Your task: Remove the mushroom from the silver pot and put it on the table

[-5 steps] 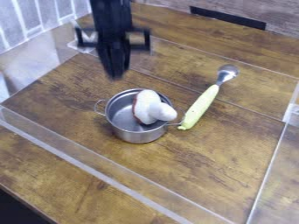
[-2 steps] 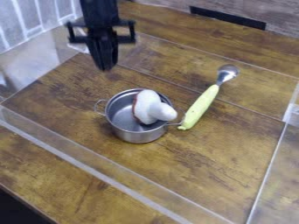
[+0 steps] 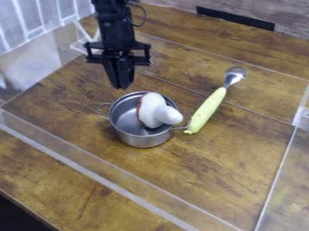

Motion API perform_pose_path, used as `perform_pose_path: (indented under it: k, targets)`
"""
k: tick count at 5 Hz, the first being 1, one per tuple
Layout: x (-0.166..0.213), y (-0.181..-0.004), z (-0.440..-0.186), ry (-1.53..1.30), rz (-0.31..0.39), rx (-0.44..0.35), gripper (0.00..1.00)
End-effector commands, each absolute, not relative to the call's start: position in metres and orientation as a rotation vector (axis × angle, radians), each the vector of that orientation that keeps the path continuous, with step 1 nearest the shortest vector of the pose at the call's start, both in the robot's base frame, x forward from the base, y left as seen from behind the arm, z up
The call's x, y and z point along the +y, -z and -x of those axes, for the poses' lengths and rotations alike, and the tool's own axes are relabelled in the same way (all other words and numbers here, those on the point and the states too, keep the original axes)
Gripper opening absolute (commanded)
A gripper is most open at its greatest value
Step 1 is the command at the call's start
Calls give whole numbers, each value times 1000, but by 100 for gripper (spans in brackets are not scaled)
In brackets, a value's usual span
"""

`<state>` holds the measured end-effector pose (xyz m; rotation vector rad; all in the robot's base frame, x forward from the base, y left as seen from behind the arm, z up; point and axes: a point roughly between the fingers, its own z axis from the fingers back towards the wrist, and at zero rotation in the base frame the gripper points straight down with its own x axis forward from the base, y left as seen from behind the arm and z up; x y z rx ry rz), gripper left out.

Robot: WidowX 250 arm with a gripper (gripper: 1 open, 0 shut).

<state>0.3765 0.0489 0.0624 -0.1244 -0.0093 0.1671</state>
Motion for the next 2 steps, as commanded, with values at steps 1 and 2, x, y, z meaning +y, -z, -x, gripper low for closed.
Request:
perform_pose_path:
  k: [1,2]
  targets:
    - [52,-79,-391,-140,116,-67,100]
    - [49,-78,-391,-180,112,-63,0]
